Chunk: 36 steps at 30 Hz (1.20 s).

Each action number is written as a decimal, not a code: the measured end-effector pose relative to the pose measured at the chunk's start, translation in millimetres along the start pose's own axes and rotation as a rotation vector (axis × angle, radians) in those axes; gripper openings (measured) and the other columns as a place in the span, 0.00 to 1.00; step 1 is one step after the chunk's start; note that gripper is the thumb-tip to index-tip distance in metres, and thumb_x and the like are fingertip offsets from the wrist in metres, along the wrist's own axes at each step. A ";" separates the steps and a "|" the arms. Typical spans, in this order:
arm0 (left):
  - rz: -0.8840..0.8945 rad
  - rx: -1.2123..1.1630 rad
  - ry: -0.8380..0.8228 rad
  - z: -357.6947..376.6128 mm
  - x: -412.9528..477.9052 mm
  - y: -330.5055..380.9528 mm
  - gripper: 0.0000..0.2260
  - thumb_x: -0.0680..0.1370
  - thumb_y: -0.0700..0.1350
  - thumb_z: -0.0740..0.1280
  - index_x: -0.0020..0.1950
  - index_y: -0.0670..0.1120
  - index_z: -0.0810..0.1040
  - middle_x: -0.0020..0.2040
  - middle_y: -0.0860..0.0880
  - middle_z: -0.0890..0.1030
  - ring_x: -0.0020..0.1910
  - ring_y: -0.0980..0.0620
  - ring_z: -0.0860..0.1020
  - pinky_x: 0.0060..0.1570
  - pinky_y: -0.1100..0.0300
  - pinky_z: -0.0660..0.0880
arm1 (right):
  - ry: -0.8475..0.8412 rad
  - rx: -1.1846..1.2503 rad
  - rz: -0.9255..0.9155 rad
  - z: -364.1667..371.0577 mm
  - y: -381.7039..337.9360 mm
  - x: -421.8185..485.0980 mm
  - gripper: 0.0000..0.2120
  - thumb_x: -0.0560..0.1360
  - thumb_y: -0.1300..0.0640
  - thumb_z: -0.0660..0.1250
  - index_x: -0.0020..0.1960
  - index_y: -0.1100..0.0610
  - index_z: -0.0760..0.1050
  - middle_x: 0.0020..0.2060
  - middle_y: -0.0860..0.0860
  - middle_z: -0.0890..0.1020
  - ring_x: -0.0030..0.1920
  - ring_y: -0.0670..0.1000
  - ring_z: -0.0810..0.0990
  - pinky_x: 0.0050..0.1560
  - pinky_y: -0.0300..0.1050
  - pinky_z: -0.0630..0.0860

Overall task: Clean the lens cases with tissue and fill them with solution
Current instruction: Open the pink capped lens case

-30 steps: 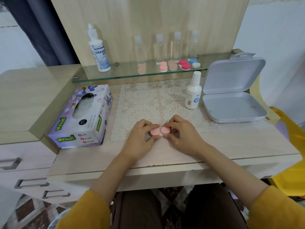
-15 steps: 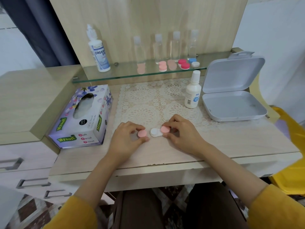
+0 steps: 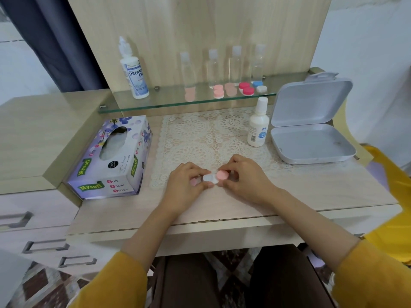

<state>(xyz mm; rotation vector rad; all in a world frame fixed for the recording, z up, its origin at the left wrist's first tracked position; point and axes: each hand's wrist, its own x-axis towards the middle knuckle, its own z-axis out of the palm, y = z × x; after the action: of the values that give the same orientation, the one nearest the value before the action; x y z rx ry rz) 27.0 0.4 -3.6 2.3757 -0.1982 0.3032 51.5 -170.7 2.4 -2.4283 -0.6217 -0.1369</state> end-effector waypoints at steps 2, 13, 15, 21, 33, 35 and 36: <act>0.004 -0.008 -0.001 0.1 0.8 0.6 0.11 0.68 0.45 0.74 0.50 0.46 0.83 0.44 0.52 0.77 0.47 0.53 0.74 0.50 0.60 0.68 | -0.015 -0.043 0.016 -3.6 -2.8 2.8 0.13 0.70 0.50 0.70 0.51 0.56 0.79 0.42 0.48 0.74 0.42 0.48 0.71 0.41 0.42 0.65; 0.039 0.014 0.015 2.5 -1.1 0.5 0.12 0.69 0.45 0.74 0.51 0.45 0.83 0.43 0.52 0.77 0.46 0.53 0.74 0.50 0.59 0.70 | -0.082 -0.069 -0.105 -9.1 -2.5 9.6 0.08 0.68 0.60 0.72 0.46 0.61 0.81 0.40 0.54 0.79 0.37 0.51 0.72 0.35 0.39 0.65; 0.044 0.025 0.020 2.6 -1.7 0.4 0.12 0.69 0.45 0.74 0.52 0.44 0.82 0.44 0.51 0.77 0.47 0.52 0.74 0.50 0.58 0.70 | -0.125 -0.013 -0.127 -11.9 -2.0 6.9 0.09 0.69 0.64 0.70 0.49 0.59 0.81 0.43 0.52 0.79 0.40 0.51 0.75 0.40 0.40 0.69; 0.052 0.019 0.032 2.0 -2.5 1.6 0.12 0.69 0.45 0.74 0.51 0.46 0.83 0.43 0.54 0.75 0.46 0.54 0.74 0.48 0.62 0.69 | -0.114 -0.050 -0.047 -14.4 -6.0 5.4 0.13 0.68 0.55 0.72 0.50 0.60 0.78 0.45 0.51 0.78 0.42 0.49 0.73 0.42 0.41 0.70; 0.065 0.011 0.052 2.8 -3.9 0.0 0.13 0.69 0.46 0.74 0.52 0.45 0.83 0.42 0.55 0.75 0.44 0.54 0.73 0.46 0.67 0.67 | -0.160 -0.109 0.019 -15.7 -14.0 8.7 0.15 0.68 0.52 0.72 0.50 0.59 0.77 0.46 0.51 0.74 0.41 0.48 0.70 0.38 0.38 0.65; 0.072 0.016 0.052 3.0 -3.7 0.1 0.12 0.69 0.46 0.74 0.52 0.45 0.83 0.42 0.55 0.74 0.44 0.55 0.73 0.45 0.68 0.66 | -0.185 -0.131 0.004 -17.6 -15.3 10.1 0.11 0.69 0.55 0.71 0.48 0.59 0.78 0.46 0.52 0.74 0.42 0.50 0.71 0.35 0.34 0.63; 0.075 0.017 0.053 2.8 -3.7 0.2 0.12 0.69 0.46 0.74 0.51 0.45 0.83 0.42 0.55 0.75 0.44 0.55 0.73 0.45 0.68 0.66 | -0.201 -0.136 -0.014 -20.0 -15.9 11.0 0.10 0.70 0.57 0.70 0.50 0.57 0.79 0.47 0.52 0.74 0.43 0.50 0.71 0.35 0.33 0.62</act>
<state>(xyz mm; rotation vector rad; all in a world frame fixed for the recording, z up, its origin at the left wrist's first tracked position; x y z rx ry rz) 23.8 -1.4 -6.6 2.3777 -0.2613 0.4050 54.8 -167.1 29.8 -2.5902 -0.7389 0.0620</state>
